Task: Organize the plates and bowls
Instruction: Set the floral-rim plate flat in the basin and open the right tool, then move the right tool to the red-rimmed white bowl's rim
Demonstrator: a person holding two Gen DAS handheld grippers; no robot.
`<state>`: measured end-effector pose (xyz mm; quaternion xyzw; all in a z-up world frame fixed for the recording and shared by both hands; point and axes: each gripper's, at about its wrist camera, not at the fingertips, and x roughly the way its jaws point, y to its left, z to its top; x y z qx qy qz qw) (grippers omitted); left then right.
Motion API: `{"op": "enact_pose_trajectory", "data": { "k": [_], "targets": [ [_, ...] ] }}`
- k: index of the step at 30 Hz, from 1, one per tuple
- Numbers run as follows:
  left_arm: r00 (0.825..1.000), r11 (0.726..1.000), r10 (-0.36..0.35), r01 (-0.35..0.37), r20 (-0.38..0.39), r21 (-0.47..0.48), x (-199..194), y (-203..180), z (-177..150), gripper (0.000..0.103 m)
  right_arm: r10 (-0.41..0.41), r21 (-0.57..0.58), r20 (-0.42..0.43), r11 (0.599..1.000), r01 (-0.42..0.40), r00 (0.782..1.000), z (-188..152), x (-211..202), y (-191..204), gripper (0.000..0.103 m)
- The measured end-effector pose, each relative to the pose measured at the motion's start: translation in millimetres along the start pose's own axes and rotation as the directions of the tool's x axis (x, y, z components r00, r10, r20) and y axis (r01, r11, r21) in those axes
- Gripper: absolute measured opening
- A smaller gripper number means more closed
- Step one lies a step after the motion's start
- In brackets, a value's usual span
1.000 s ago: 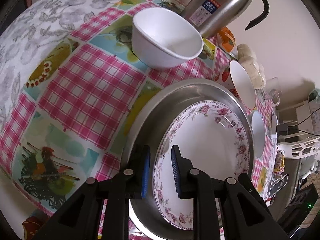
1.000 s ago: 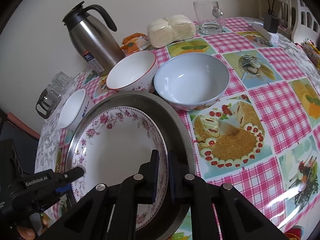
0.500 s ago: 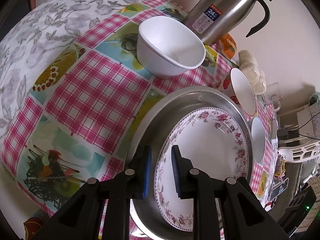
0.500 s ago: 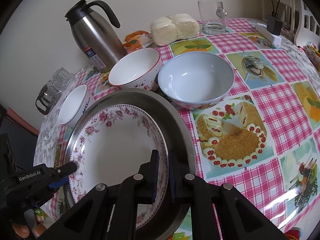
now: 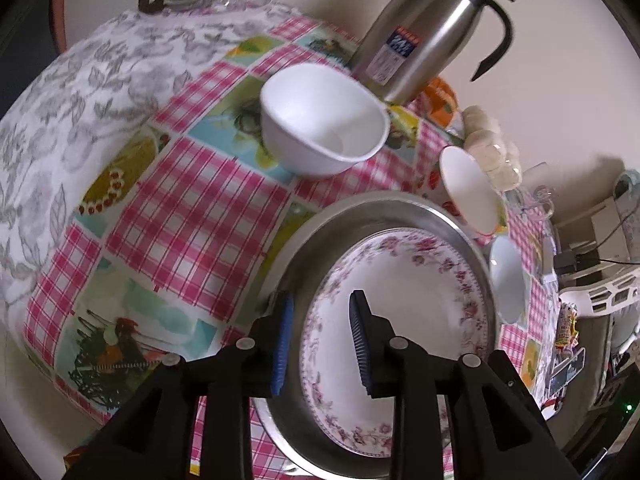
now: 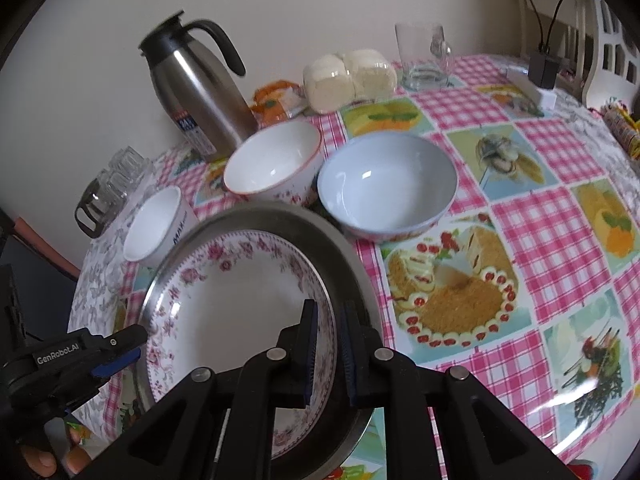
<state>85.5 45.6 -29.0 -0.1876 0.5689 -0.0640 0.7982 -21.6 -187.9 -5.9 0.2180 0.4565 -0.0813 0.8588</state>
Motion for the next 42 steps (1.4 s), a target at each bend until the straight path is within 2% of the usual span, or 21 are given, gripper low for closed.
{"op": "enact_pose_trajectory", "data": {
  "k": [1, 3, 6, 9, 11, 12, 13, 23, 26, 28, 30, 37, 38, 39, 40, 42],
  "targets": [
    [1.000, 1.000, 0.002, -0.002, 0.006, 0.011, -1.7, -1.9, 0.0, 0.032, 0.002, -0.004, 0.009, 1.000, -0.002, 1.000, 0.9, -2.1, 0.9, 0.015],
    [1.000, 0.999, 0.021, -0.021, 0.020, 0.041, -4.3, -7.5, -1.3, 0.045, 0.002, -0.013, 0.022, 1.000, -0.001, 1.000, 1.6, -4.9, 3.2, 0.015],
    [0.998, 0.996, 0.051, -0.053, 0.026, 0.067, -3.3, -12.0, -2.3, 0.053, -0.004, -0.023, 0.030, 1.000, 0.005, 1.000, 2.0, -6.5, 6.0, 0.028],
    [0.997, 0.994, 0.074, -0.076, 0.028, 0.076, -2.1, -11.8, -2.4, 0.059, -0.015, -0.029, 0.028, 0.999, 0.016, 1.000, 2.7, -5.7, 7.5, 0.034],
    [0.995, 0.992, 0.096, -0.099, 0.030, 0.085, -2.0, -11.8, -2.9, 0.065, -0.025, -0.036, 0.030, 0.999, 0.026, 0.999, 2.3, -6.1, 8.1, 0.046],
    [0.993, 0.989, 0.108, -0.111, 0.035, 0.092, -1.4, -12.3, -3.1, 0.067, -0.029, -0.038, 0.032, 0.999, 0.030, 0.999, 2.3, -6.3, 7.3, 0.057],
    [0.993, 0.988, 0.114, -0.117, 0.037, 0.098, -1.0, -12.6, -3.0, 0.067, -0.035, -0.045, 0.036, 0.998, 0.037, 0.999, 2.1, -6.9, 7.7, 0.061],
    [0.985, 0.974, 0.167, -0.172, 0.047, 0.144, 3.4, -16.7, -4.1, 0.085, -0.080, -0.111, 0.037, 0.990, 0.083, 0.996, -0.1, -1.0, 14.0, 0.086],
    [0.981, 0.969, 0.185, -0.193, 0.063, 0.153, 3.3, -17.1, -3.8, 0.086, -0.086, -0.113, 0.038, 0.990, 0.090, 0.996, -0.3, -0.8, 12.6, 0.091],
    [0.978, 0.966, 0.195, -0.204, 0.073, 0.156, 3.2, -16.7, -3.8, 0.086, -0.090, -0.114, 0.040, 0.989, 0.094, 0.995, 0.0, -0.8, 12.1, 0.099],
    [0.977, 0.966, 0.201, -0.209, 0.071, 0.152, 4.1, -15.9, -3.8, 0.086, -0.095, -0.117, 0.044, 0.988, 0.100, 0.994, 0.1, -1.0, 11.8, 0.103],
    [0.976, 0.966, 0.204, -0.212, 0.074, 0.146, 4.4, -17.1, -4.8, 0.086, -0.108, -0.132, 0.049, 0.985, 0.114, 0.993, 0.0, -2.1, 11.5, 0.103],
    [0.976, 0.967, 0.202, -0.211, 0.076, 0.143, 4.3, -17.0, -4.8, 0.089, -0.110, -0.133, 0.049, 0.984, 0.116, 0.993, 0.1, -2.3, 11.3, 0.103],
    [0.976, 0.967, 0.201, -0.211, 0.082, 0.140, 4.0, -17.0, -4.8, 0.097, -0.113, -0.135, 0.050, 0.984, 0.118, 0.992, 0.2, -2.8, 11.0, 0.103],
    [0.975, 0.967, 0.202, -0.213, 0.089, 0.141, 3.5, -17.5, -4.8, 0.100, -0.115, -0.137, 0.052, 0.983, 0.122, 0.992, 0.1, -3.3, 10.9, 0.103],
    [0.972, 0.964, 0.208, -0.223, 0.110, 0.147, 1.3, -18.9, -4.6, 0.101, -0.118, -0.140, 0.053, 0.982, 0.124, 0.992, 0.4, -3.7, 10.1, 0.103]
  ]
}}
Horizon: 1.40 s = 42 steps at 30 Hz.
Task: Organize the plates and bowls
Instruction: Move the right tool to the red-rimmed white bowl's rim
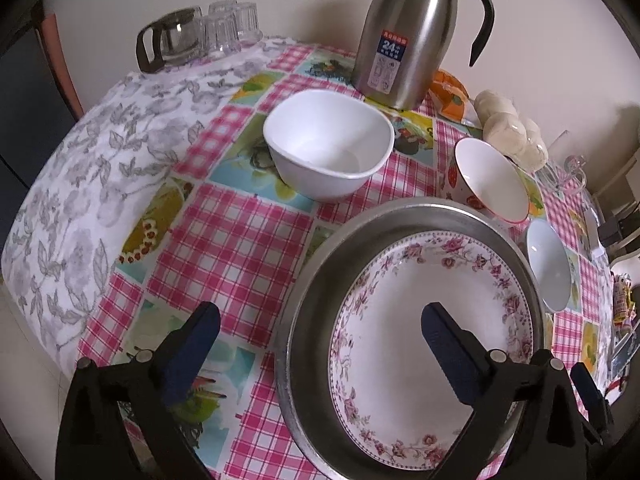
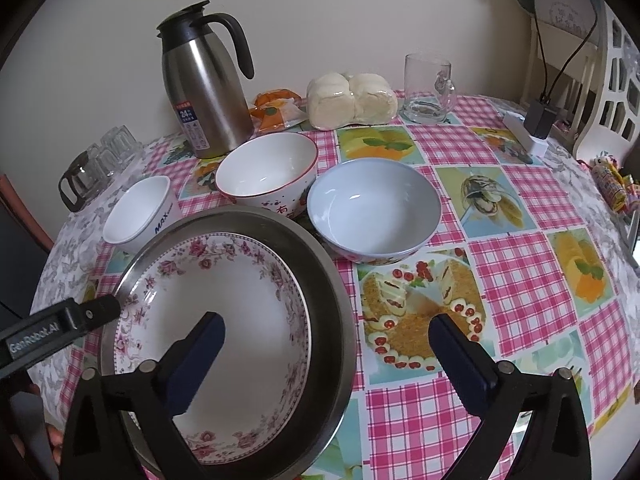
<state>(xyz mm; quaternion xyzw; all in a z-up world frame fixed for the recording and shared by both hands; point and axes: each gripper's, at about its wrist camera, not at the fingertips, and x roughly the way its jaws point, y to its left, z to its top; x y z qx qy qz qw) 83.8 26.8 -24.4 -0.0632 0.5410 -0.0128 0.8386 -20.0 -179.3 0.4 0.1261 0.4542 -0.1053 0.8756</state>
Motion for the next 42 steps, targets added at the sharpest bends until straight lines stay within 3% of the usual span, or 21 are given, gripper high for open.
{"op": "enact_pose_trajectory", "data": {
  "k": [7, 19, 24, 35, 42],
  "targets": [
    [1.000, 1.000, 0.000, 0.000, 0.006, 0.019, 1.1, -6.8, 2.1, 0.101, -0.010, -0.007, 0.006, 1.000, 0.010, 1.000, 1.1, -0.8, -2.5, 0.103],
    [0.995, 0.992, -0.081, 0.074, 0.066, 0.107, 2.0, -40.5, 20.4, 0.101, -0.013, 0.042, 0.039, 0.999, 0.011, 0.999, 10.4, -1.8, -13.6, 0.103],
    [0.980, 0.981, -0.167, 0.155, 0.109, 0.118, -1.8, -49.7, 31.0, 0.101, -0.032, 0.080, 0.089, 0.996, 0.025, 0.995, 21.4, -6.8, -21.0, 0.103],
    [0.958, 0.975, -0.201, 0.176, 0.205, 0.135, -0.5, -55.9, 55.9, 0.101, -0.050, 0.073, 0.095, 0.996, 0.043, 0.994, 51.2, 4.5, -22.9, 0.103],
    [0.945, 0.966, -0.241, 0.211, 0.223, 0.152, 5.6, -62.3, 68.0, 0.101, -0.033, 0.027, 0.089, 0.999, 0.030, 0.995, 73.3, 10.9, -18.2, 0.103]
  ]
}}
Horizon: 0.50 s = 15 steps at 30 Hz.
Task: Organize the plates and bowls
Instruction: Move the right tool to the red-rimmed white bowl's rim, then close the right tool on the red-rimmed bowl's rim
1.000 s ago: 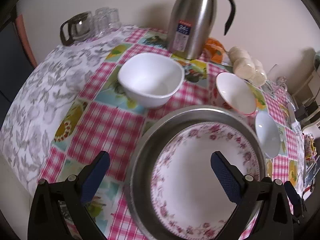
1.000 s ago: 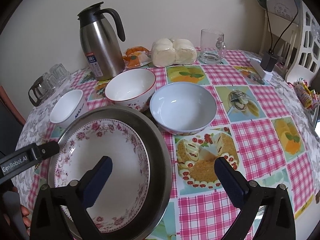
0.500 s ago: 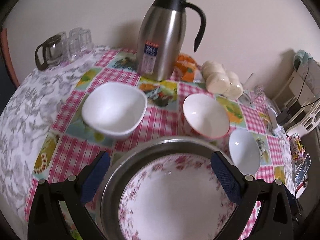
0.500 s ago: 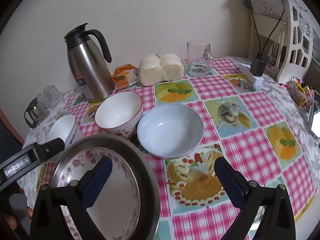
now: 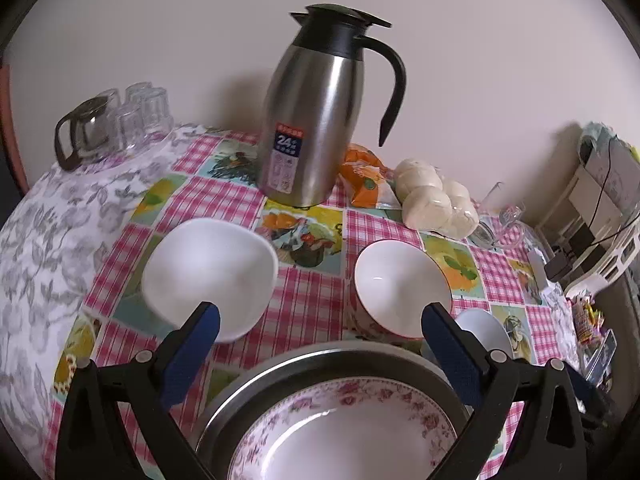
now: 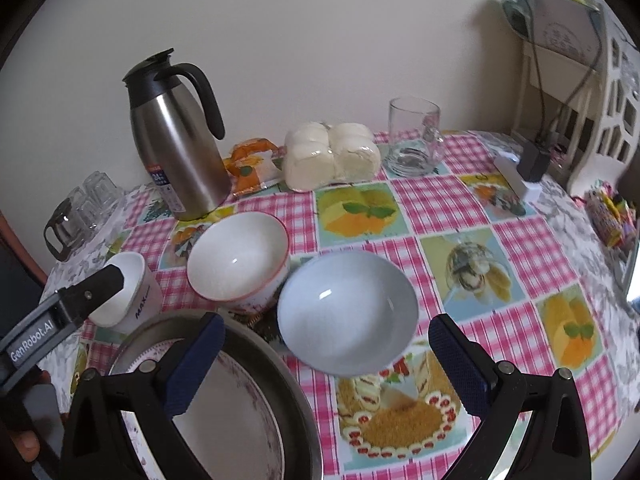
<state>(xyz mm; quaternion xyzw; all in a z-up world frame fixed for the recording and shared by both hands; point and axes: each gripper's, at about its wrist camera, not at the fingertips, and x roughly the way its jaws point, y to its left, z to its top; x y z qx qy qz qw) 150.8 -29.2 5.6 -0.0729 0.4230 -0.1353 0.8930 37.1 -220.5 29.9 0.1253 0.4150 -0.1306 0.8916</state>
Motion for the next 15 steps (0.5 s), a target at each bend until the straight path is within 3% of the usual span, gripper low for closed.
{"op": "enact_pose_trajectory", "data": {
  "k": [5, 9, 15],
  "targets": [
    [0.995, 0.997, -0.063, 0.067, -0.076, 0.038, 20.1, -8.4, 12.6, 0.101, 0.028, -0.016, -0.016, 0.999, -0.029, 0.999, 17.4, 15.4, 1.8, 0.103],
    [0.985, 0.997, -0.074, 0.079, -0.153, 0.021, 38.0, -6.0, 23.1, 0.101, 0.029, -0.056, -0.035, 0.998, -0.031, 0.999, 31.9, 31.9, 7.7, 0.103],
    [0.975, 0.999, -0.017, 0.026, -0.223, 0.035, 57.5, -4.3, 36.0, 0.101, 0.031, -0.122, -0.072, 0.992, -0.040, 0.997, 46.3, 57.9, 17.2, 0.103]
  ]
}}
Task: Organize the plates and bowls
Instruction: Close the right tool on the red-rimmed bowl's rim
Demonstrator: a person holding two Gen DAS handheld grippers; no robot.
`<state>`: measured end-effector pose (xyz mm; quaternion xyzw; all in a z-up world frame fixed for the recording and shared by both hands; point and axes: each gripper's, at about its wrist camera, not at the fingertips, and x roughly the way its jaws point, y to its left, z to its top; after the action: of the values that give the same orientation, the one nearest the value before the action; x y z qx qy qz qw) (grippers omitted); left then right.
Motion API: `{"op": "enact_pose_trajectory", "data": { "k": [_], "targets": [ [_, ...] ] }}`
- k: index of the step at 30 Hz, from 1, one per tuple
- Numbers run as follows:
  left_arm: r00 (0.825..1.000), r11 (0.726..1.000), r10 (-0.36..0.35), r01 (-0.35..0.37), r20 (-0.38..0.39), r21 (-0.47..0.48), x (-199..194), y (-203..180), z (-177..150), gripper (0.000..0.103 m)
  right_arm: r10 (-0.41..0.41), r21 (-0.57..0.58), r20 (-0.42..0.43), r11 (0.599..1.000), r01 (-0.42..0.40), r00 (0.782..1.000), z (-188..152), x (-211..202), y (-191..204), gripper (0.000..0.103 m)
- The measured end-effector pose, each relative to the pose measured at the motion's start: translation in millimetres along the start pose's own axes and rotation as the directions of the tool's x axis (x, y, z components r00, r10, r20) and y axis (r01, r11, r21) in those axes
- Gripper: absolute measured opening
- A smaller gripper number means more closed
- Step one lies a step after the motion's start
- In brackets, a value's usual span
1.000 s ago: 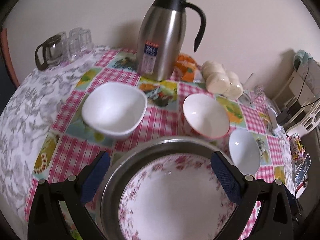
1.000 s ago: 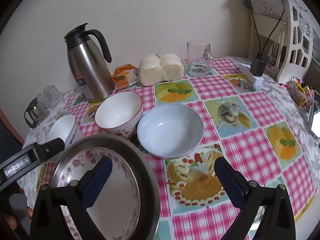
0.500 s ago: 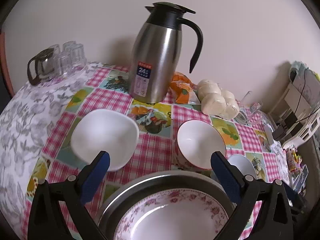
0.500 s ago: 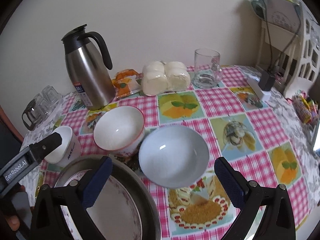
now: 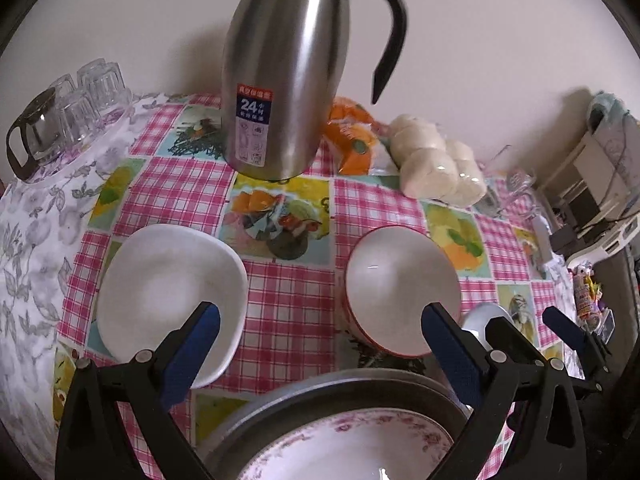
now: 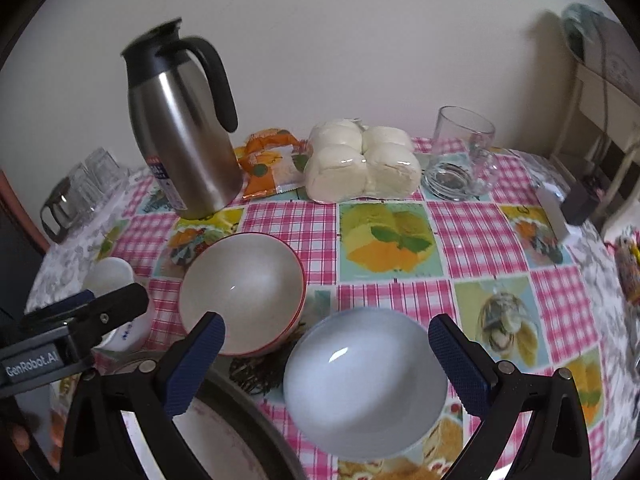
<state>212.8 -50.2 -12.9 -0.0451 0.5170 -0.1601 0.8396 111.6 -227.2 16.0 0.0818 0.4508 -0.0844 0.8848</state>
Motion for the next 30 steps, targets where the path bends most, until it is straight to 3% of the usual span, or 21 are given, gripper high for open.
{"op": "enact_pose_trajectory", "data": {
  "k": [7, 9, 14, 18, 21, 27, 30],
  "targets": [
    [0.997, 0.998, -0.035, 0.032, -0.062, -0.053, 15.5, 1.9, 13.8, 0.096, 0.005, -0.023, -0.041, 1.000, -0.006, 0.999, 15.7, 24.7, 4.0, 0.100],
    [0.996, 0.998, -0.038, 0.032, -0.087, -0.062, 23.5, -0.7, 15.1, 0.082, -0.001, -0.036, -0.044, 0.999, -0.001, 0.999, 18.3, 29.1, 6.8, 0.091],
    [0.992, 0.995, -0.046, 0.036, -0.119, -0.089, 38.1, -3.4, 14.0, 0.076, 0.009, -0.070, -0.086, 0.997, -0.015, 0.996, 21.2, 42.6, 13.7, 0.069],
    [0.985, 0.994, -0.066, 0.051, -0.157, -0.096, 51.6, -5.5, 8.2, 0.058, 0.015, -0.066, -0.115, 0.998, -0.022, 0.993, 19.5, 51.9, 13.7, 0.056],
    [0.983, 0.994, -0.070, 0.053, -0.170, -0.101, 59.2, -6.3, 2.9, 0.054, 0.030, -0.052, -0.141, 0.998, -0.037, 0.990, 16.8, 59.7, 12.8, 0.042],
    [0.975, 0.992, -0.081, 0.059, -0.209, -0.110, 76.6, -9.4, -7.4, 0.035, 0.036, -0.076, -0.173, 0.996, -0.049, 0.984, 13.4, 72.6, 21.0, 0.032],
    [0.972, 0.990, -0.104, 0.080, -0.212, -0.120, 81.0, -8.8, -8.7, 0.032, 0.033, -0.083, -0.184, 0.995, -0.049, 0.982, 12.2, 80.1, 23.1, 0.025]
  ]
}}
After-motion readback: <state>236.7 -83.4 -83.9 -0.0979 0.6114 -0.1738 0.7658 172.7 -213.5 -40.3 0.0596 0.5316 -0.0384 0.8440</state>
